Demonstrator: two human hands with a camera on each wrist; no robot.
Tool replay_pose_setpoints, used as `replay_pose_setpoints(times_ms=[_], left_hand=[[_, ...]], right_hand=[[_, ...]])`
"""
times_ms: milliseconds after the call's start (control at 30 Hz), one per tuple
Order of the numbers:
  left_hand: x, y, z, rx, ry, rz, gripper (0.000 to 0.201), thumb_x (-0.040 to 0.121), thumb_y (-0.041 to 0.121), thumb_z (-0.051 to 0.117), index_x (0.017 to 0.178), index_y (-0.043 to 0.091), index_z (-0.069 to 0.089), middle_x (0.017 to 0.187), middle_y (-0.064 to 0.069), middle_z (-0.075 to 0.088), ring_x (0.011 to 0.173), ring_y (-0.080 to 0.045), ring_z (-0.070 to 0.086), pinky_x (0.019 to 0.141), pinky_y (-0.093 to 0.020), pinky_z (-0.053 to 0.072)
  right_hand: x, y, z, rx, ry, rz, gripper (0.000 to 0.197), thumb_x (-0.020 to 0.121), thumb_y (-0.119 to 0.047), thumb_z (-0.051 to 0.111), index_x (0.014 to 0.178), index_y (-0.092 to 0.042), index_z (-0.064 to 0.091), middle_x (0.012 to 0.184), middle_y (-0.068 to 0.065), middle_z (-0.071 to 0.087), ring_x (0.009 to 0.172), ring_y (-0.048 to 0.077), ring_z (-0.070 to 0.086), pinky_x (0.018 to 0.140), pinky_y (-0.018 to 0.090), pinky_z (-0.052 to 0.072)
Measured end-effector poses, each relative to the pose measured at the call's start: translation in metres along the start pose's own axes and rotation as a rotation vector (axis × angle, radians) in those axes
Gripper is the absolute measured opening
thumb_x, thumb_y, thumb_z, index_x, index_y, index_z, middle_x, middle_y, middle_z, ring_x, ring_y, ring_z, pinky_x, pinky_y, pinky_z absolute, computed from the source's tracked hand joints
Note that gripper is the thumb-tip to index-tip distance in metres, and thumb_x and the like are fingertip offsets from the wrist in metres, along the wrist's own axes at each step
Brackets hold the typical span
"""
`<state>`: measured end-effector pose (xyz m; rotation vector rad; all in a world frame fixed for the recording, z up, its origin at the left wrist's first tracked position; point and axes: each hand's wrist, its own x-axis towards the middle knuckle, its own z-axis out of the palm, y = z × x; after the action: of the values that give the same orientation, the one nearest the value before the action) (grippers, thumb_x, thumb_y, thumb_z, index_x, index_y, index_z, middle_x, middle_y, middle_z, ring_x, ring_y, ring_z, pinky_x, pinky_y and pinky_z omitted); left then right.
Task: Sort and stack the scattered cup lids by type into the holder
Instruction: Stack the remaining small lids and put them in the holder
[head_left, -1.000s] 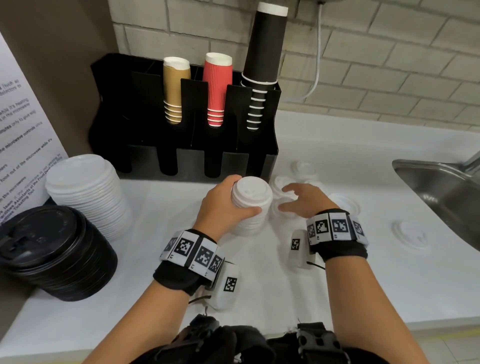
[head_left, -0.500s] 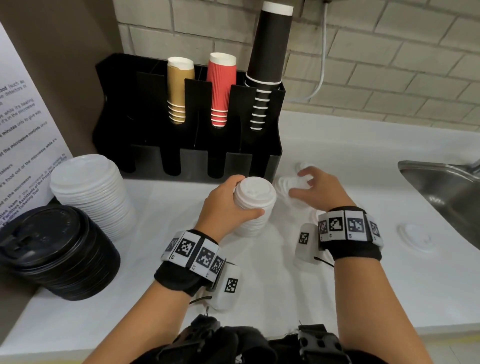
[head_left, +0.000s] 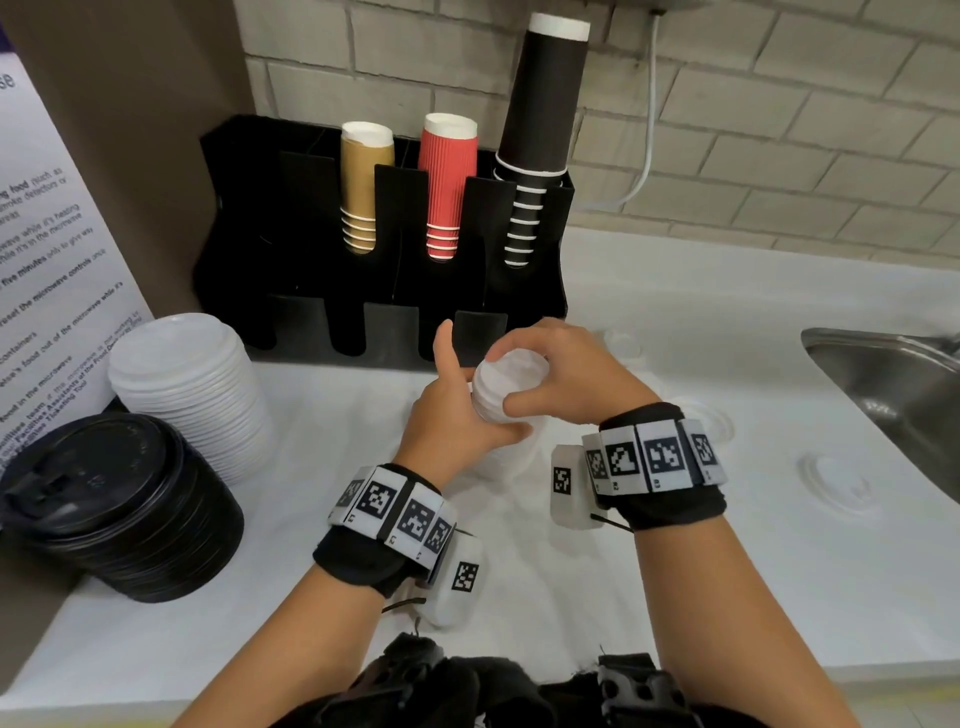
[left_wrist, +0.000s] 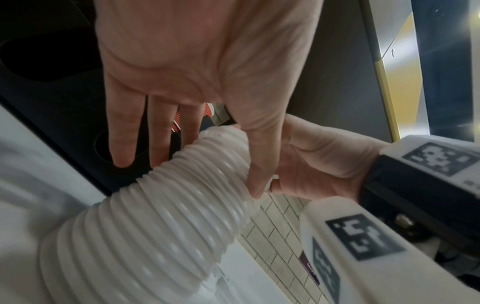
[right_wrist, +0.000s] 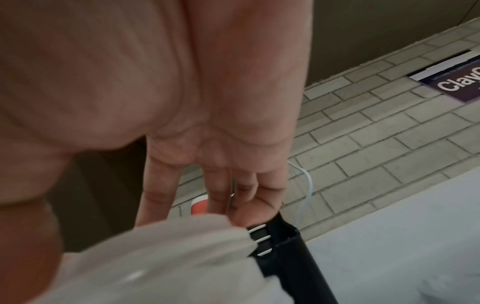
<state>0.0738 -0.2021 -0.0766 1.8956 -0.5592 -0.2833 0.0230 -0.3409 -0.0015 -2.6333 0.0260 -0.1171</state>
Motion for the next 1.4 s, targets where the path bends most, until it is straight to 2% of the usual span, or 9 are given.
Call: replay_pose_setpoints(times_ms=[167, 333, 400, 567, 667, 833, 1033, 1233, 1400], left_hand=[[-0.002, -0.003, -0.002, -0.031, 0.003, 0.010, 0.126, 0.066, 0.027, 0.089, 0.153, 0.030, -0.001, 0.115, 0.012, 0.054, 0.102, -0.011, 0.058, 0.085, -0.027, 0.045], [-0.008, -0.004, -0.003, -0.038, 0.005, 0.060, 0.078, 0.067, 0.026, 0.087, 0.133, 0.034, 0.046, 0.117, 0.014, 0.059, 0.106, -0.012, 0.059, 0.087, -0.028, 0.050], [-0.008, -0.004, -0.002, -0.040, 0.016, 0.060, 0.069, 0.067, 0.026, 0.088, 0.125, 0.032, 0.052, 0.111, 0.015, 0.059, 0.102, -0.010, 0.058, 0.085, -0.028, 0.051], [-0.006, -0.003, -0.003, -0.015, 0.021, 0.038, 0.065, 0.067, 0.026, 0.088, 0.120, 0.032, 0.051, 0.105, 0.021, 0.053, 0.098, -0.007, 0.052, 0.073, -0.014, 0.042], [-0.007, -0.004, -0.003, -0.011, 0.022, 0.035, 0.073, 0.068, 0.024, 0.087, 0.128, 0.031, 0.046, 0.112, 0.020, 0.050, 0.104, -0.010, 0.050, 0.078, -0.017, 0.041], [-0.010, 0.000, 0.000, -0.008, -0.018, 0.067, 0.096, 0.068, 0.032, 0.087, 0.143, 0.045, 0.030, 0.127, 0.018, 0.043, 0.115, -0.007, 0.043, 0.094, -0.026, 0.036], [-0.010, 0.007, 0.003, 0.013, 0.007, 0.075, 0.067, 0.077, 0.027, 0.081, 0.134, 0.034, 0.049, 0.137, 0.011, 0.048, 0.124, -0.012, 0.045, 0.100, -0.026, 0.038], [-0.011, 0.010, 0.004, 0.039, 0.023, 0.070, 0.065, 0.075, 0.021, 0.083, 0.131, 0.027, 0.051, 0.134, 0.006, 0.051, 0.119, -0.015, 0.046, 0.096, -0.026, 0.039], [-0.011, 0.010, 0.006, 0.045, 0.045, 0.003, 0.084, 0.074, 0.024, 0.083, 0.145, 0.024, 0.038, 0.137, 0.008, 0.045, 0.121, -0.010, 0.041, 0.096, -0.024, 0.032]], right_hand=[[0.000, 0.006, 0.001, 0.008, -0.007, 0.041, 0.045, 0.068, -0.022, 0.077, 0.110, -0.032, 0.063, 0.108, -0.003, 0.054, 0.099, 0.013, 0.049, 0.075, 0.017, 0.037], [0.000, 0.008, 0.004, 0.047, -0.014, 0.044, 0.046, 0.070, -0.022, 0.077, 0.112, -0.030, 0.061, 0.112, 0.003, 0.056, 0.100, 0.017, 0.052, 0.084, 0.027, 0.044], [0.000, 0.009, 0.005, 0.052, -0.028, 0.044, 0.046, 0.070, -0.022, 0.078, 0.112, -0.029, 0.061, 0.112, 0.003, 0.057, 0.100, 0.018, 0.053, 0.085, 0.029, 0.046], [0.004, 0.030, 0.000, 0.312, 0.084, 0.127, 0.034, 0.080, -0.023, 0.074, 0.112, -0.025, 0.061, 0.103, -0.005, 0.057, 0.086, 0.008, 0.057, 0.070, 0.013, 0.044], [0.018, 0.063, -0.007, 0.268, 0.259, 0.376, 0.031, 0.089, -0.023, 0.063, 0.117, -0.013, 0.060, 0.112, 0.007, 0.061, 0.090, 0.017, 0.057, 0.078, 0.022, 0.042], [0.041, 0.099, -0.004, -0.063, 0.049, 0.514, 0.055, 0.084, -0.029, 0.068, 0.134, -0.016, 0.050, 0.135, 0.013, 0.051, 0.120, 0.028, 0.052, 0.087, 0.027, 0.038], [0.058, 0.114, 0.004, -0.217, -0.208, 0.476, 0.062, 0.080, -0.019, 0.074, 0.137, -0.019, 0.049, 0.138, 0.007, 0.052, 0.125, 0.025, 0.050, 0.087, 0.022, 0.037], [0.060, 0.124, 0.012, -0.232, -0.195, 0.431, 0.049, 0.078, -0.018, 0.075, 0.122, -0.017, 0.054, 0.106, 0.010, 0.061, 0.087, 0.024, 0.055, 0.071, 0.028, 0.042], [0.054, 0.123, 0.004, -0.256, -0.170, 0.448, 0.047, 0.085, -0.024, 0.065, 0.127, -0.018, 0.044, 0.095, 0.007, 0.053, 0.082, 0.026, 0.052, 0.071, 0.032, 0.041]])
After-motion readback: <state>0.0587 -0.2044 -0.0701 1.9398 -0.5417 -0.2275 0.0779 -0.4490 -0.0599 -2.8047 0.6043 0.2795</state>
